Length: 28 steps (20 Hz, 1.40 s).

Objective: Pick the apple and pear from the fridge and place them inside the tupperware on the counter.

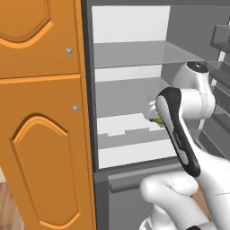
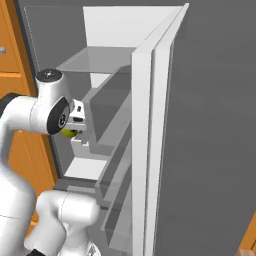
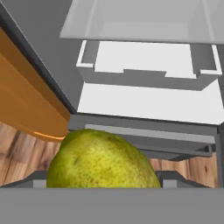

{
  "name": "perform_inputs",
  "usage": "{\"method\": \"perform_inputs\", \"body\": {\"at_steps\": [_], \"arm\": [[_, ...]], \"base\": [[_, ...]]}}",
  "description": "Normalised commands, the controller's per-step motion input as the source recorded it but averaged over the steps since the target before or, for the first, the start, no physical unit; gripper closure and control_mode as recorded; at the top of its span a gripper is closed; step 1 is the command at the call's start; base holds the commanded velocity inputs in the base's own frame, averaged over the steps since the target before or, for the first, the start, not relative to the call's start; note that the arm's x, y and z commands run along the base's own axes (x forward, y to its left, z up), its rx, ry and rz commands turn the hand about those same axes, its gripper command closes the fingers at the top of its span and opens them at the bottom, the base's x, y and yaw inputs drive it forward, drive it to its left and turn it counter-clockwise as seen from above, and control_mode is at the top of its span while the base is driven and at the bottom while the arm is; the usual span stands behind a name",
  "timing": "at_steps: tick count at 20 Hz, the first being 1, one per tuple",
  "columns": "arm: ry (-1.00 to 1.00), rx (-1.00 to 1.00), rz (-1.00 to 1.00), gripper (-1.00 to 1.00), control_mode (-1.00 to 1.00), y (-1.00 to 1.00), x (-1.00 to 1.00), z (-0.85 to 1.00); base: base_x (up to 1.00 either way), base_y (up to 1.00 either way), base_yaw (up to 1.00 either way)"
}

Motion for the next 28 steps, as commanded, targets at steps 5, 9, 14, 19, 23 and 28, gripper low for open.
{"method": "perform_inputs", "body": {"at_steps": [5, 9, 14, 19, 23, 28], "arm": [[0.00, 0.00, 0.00, 1.00, -1.00, 0.00, -0.79, 0.60], [0.00, 0.00, 0.00, 1.00, -1.00, -0.02, -0.54, 0.60], [0.00, -0.01, 0.00, 1.00, -1.00, 0.00, -0.51, 0.49], [0.00, -0.01, 0.00, 1.00, 1.00, 0.00, -0.08, 0.04], [0.00, 0.00, 0.00, 1.00, 1.00, 0.00, 0.00, 0.00], [0.00, 0.00, 0.00, 1.00, 1.00, 0.00, 0.00, 0.00]], "base": [[0.00, 0.00, 0.00], [0.00, 0.00, 0.00], [0.00, 0.00, 0.00], [-0.35, 0.00, 0.00], [-0.51, 0.00, 0.00], [-0.83, 0.00, 0.00]]}}
